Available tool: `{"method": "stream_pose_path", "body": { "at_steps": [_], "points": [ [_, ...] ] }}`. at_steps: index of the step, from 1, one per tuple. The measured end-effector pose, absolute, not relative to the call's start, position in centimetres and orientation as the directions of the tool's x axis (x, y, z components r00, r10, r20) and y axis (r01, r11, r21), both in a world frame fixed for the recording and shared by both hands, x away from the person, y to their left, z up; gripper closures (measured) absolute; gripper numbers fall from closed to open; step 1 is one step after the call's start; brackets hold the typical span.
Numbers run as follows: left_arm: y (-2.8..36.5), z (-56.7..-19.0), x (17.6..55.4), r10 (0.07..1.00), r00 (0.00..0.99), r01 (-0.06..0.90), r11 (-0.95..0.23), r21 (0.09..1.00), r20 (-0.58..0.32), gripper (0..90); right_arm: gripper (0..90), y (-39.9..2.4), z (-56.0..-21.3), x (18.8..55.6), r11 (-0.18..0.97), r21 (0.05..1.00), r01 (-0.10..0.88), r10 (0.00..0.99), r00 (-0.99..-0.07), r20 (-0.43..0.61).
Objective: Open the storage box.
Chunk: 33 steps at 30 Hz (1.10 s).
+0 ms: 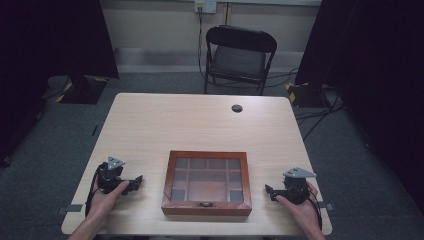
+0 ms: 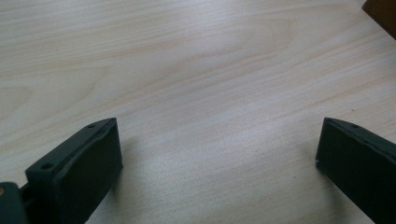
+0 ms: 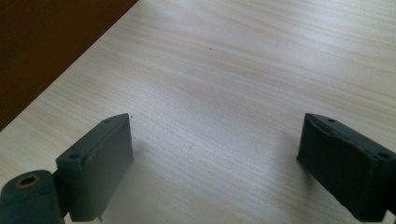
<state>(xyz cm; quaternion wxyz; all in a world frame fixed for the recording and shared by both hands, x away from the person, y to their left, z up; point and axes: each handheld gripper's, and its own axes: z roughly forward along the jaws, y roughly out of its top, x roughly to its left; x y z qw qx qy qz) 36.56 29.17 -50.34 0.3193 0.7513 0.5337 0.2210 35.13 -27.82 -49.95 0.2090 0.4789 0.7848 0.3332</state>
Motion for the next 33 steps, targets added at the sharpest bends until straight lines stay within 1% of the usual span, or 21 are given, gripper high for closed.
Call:
{"method": "stream_pose_path", "body": {
  "at_steps": [1,3,6,8,11,14,15,17,19,22,33],
  "points": [
    [29.2,-50.3,36.6,0.943,0.333,0.661,-0.226,0.716,-0.009,0.0,9.8,-27.8,-49.9,35.1,0.319,0.723,0.612,0.891,-0.454,-0.009],
    [29.2,-50.3,36.6,0.943,0.333,0.661,-0.227,0.716,-0.008,0.0,14.2,-27.8,-49.8,35.1,0.324,0.719,0.615,0.888,-0.459,-0.008],
    [29.2,-50.3,36.6,0.943,0.333,0.661,-0.227,0.716,-0.008,0.0,16.2,-27.7,-49.6,35.1,0.330,0.708,0.625,0.885,-0.466,0.000],
    [29.2,-50.3,36.6,0.943,0.333,0.661,-0.227,0.716,-0.008,0.0,21.5,-27.6,-49.3,35.1,0.339,0.704,0.624,0.873,-0.487,0.011],
    [29.2,-50.4,36.6,0.943,0.334,0.660,-0.225,0.717,-0.011,0.0,22.1,-27.4,-48.8,35.1,0.335,0.701,0.629,0.866,-0.499,0.034],
    [29.0,-50.4,36.7,0.943,0.332,0.660,-0.226,0.717,-0.009,0.0,25.6,-27.1,-48.2,35.0,0.317,0.713,0.625,0.856,-0.512,0.068],
    [29.0,-50.3,36.7,0.942,0.335,0.660,-0.228,0.716,-0.008,0.0,28.8,-26.9,-47.9,34.9,0.316,0.713,0.626,0.851,-0.520,0.080],
    [29.0,-50.3,36.7,0.941,0.337,0.659,-0.231,0.716,-0.007,0.0,31.2,-26.7,-47.1,34.9,0.332,0.718,0.612,0.832,-0.549,0.083],
    [29.0,-50.3,36.7,0.941,0.337,0.659,-0.231,0.715,-0.007,0.0,34.0,-26.5,-46.4,34.8,0.310,0.738,0.599,0.820,-0.561,0.112],
    [29.0,-50.3,36.7,0.942,0.335,0.660,-0.229,0.716,-0.007,0.0,37.4,-25.6,-45.5,34.5,0.311,0.753,0.580,0.789,-0.600,0.136],
    [28.8,-50.3,36.9,0.942,0.336,0.659,-0.231,0.715,-0.006,0.0,45.7,-20.8,-42.7,34.2,0.384,0.775,0.502,0.654,-0.741,0.155]
  ]
}}
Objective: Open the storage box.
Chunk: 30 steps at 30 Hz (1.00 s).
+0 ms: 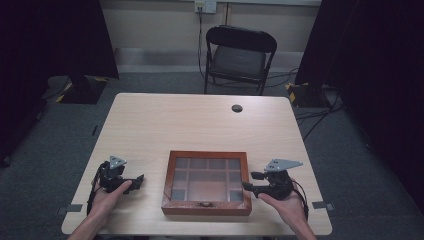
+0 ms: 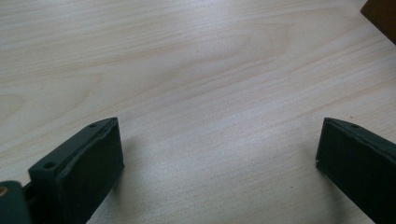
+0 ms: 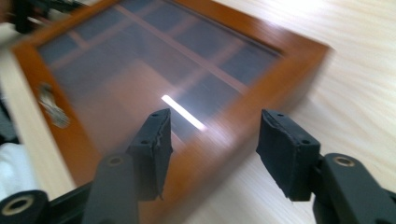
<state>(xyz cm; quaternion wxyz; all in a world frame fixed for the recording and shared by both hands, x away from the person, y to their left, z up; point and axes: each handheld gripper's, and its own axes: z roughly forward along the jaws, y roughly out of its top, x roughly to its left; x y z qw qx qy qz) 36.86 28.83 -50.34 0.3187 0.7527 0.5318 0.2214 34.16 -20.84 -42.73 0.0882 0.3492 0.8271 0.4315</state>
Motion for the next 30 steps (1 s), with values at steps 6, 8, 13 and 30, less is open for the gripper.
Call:
{"method": "stream_pose_path", "body": {
  "at_steps": [6,8,13,30],
  "points": [
    [28.8,-50.3,36.9,0.942,0.336,0.659,-0.231,0.715,-0.006,0.0,47.0,-17.3,-41.4,34.7,0.427,0.787,0.444,0.580,-0.803,0.138],
    [28.8,-50.3,36.9,0.942,0.336,0.660,-0.231,0.715,-0.006,0.0,47.8,-16.2,-41.1,34.9,0.443,0.789,0.426,0.556,-0.821,0.132],
    [28.8,-50.3,36.9,0.942,0.337,0.660,-0.230,0.715,-0.007,0.0,56.1,-14.2,-40.9,34.7,0.447,0.803,0.393,0.491,-0.859,0.147],
    [28.8,-50.4,37.0,0.941,0.339,0.660,-0.230,0.716,-0.010,0.0,75.9,-10.3,-43.7,32.9,0.535,0.767,0.353,0.311,-0.927,0.210]
  ]
}}
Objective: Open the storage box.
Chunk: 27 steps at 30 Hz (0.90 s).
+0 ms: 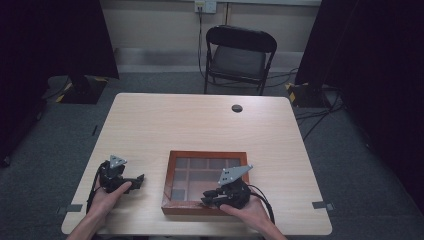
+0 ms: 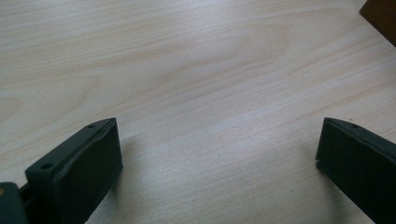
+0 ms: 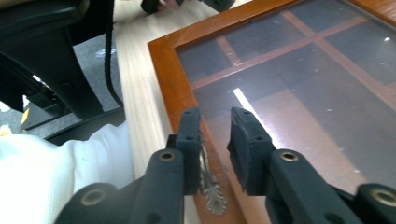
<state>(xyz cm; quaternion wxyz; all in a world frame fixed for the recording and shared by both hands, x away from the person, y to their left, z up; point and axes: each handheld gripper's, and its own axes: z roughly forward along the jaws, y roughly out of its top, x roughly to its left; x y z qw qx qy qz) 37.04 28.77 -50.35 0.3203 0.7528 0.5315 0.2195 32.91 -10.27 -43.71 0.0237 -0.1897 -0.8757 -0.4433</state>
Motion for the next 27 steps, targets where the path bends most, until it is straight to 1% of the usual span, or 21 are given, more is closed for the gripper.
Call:
{"method": "stream_pose_path", "body": {
  "at_steps": [4,7,9,11,17,24,27],
  "points": [
    [28.8,-50.4,37.0,0.941,0.338,0.660,-0.230,0.715,-0.010,0.0,77.9,-10.3,-43.7,32.7,0.549,0.762,0.343,0.285,-0.934,0.214],
    [28.8,-50.4,37.0,0.941,0.338,0.660,-0.230,0.715,-0.010,0.0,79.8,-10.2,-43.9,32.4,0.576,0.749,0.327,0.275,-0.940,0.199],
    [28.8,-50.4,37.0,0.941,0.339,0.660,-0.230,0.715,-0.010,0.0,80.6,-10.4,-44.1,32.4,0.570,0.753,0.329,0.274,-0.940,0.203],
    [28.8,-50.3,37.1,0.939,0.342,0.660,-0.232,0.715,-0.011,0.0,80.5,-10.6,-44.1,32.5,0.564,0.754,0.336,0.272,-0.938,0.214],
    [28.9,-50.3,37.3,0.937,0.350,0.658,-0.237,0.715,-0.011,0.0,81.5,-10.8,-44.1,32.4,0.572,0.759,0.312,0.259,-0.946,0.193],
    [28.9,-50.2,37.4,0.936,0.351,0.667,-0.240,0.705,-0.013,0.0,81.9,-11.3,-44.0,32.7,0.573,0.753,0.323,0.256,-0.943,0.210],
    [28.9,-50.1,37.4,0.935,0.355,0.670,-0.250,0.699,-0.007,0.2,82.2,-11.1,-43.8,32.7,0.591,0.747,0.305,0.250,-0.949,0.190]
  ]
}}
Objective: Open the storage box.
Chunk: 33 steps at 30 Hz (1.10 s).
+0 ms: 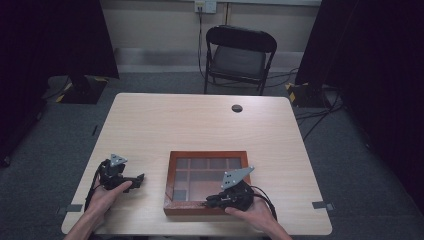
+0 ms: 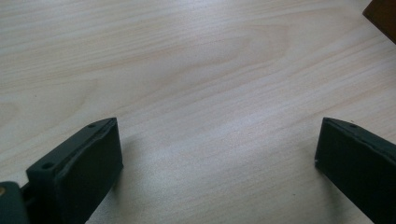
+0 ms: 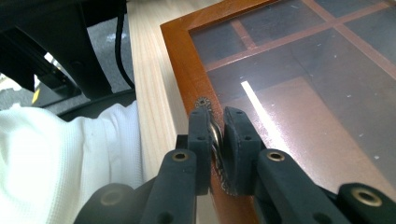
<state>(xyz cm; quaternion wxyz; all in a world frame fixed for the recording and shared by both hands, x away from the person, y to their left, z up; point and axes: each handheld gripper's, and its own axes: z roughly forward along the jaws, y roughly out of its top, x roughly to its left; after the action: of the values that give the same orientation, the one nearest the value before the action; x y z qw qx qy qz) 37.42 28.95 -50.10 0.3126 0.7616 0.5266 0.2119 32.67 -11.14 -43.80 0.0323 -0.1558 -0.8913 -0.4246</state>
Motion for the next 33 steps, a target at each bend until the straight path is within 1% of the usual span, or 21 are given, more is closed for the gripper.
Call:
{"method": "stream_pose_path", "body": {
  "at_steps": [2,7,10,15,21,26,29,30,33],
  "points": [
    [29.0,-50.0,37.4,0.936,0.352,0.672,-0.247,0.698,-0.008,1.4,82.3,-11.1,-43.7,32.7,0.594,0.746,0.303,0.247,-0.950,0.189],
    [29.1,-49.8,37.2,0.941,0.339,0.676,-0.233,0.699,-0.015,8.8,82.6,-10.9,-43.6,32.7,0.599,0.742,0.301,0.241,-0.952,0.191],
    [29.2,-49.6,37.2,0.935,0.354,0.669,-0.230,0.706,-0.031,16.4,82.7,-10.9,-43.4,32.8,0.598,0.745,0.295,0.233,-0.954,0.190],
    [29.0,-49.4,37.1,0.924,0.380,0.672,-0.237,0.701,-0.051,15.8,82.9,-11.0,-42.9,32.9,0.584,0.756,0.295,0.228,-0.954,0.196],
    [28.6,-48.7,36.7,0.906,0.417,0.642,-0.238,0.729,-0.072,16.7,82.9,-11.0,-42.3,33.1,0.584,0.756,0.296,0.224,-0.954,0.201],
    [28.0,-48.0,36.2,0.892,0.446,0.606,-0.243,0.757,-0.071,17.1,82.9,-11.1,-41.7,33.3,0.582,0.757,0.299,0.223,-0.953,0.205],
    [27.5,-47.7,35.9,0.876,0.476,0.588,-0.249,0.769,-0.080,17.0,82.8,-11.3,-41.2,33.4,0.569,0.766,0.298,0.222,-0.953,0.206],
    [27.2,-47.5,35.7,0.858,0.505,0.575,-0.252,0.778,-0.095,17.0,82.8,-11.3,-41.1,33.4,0.569,0.768,0.293,0.221,-0.955,0.200],
    [26.8,-47.2,35.5,0.843,0.531,0.551,-0.267,0.790,-0.086,16.9,82.8,-11.3,-40.7,33.4,0.569,0.769,0.291,0.225,-0.955,0.195]
  ]
}}
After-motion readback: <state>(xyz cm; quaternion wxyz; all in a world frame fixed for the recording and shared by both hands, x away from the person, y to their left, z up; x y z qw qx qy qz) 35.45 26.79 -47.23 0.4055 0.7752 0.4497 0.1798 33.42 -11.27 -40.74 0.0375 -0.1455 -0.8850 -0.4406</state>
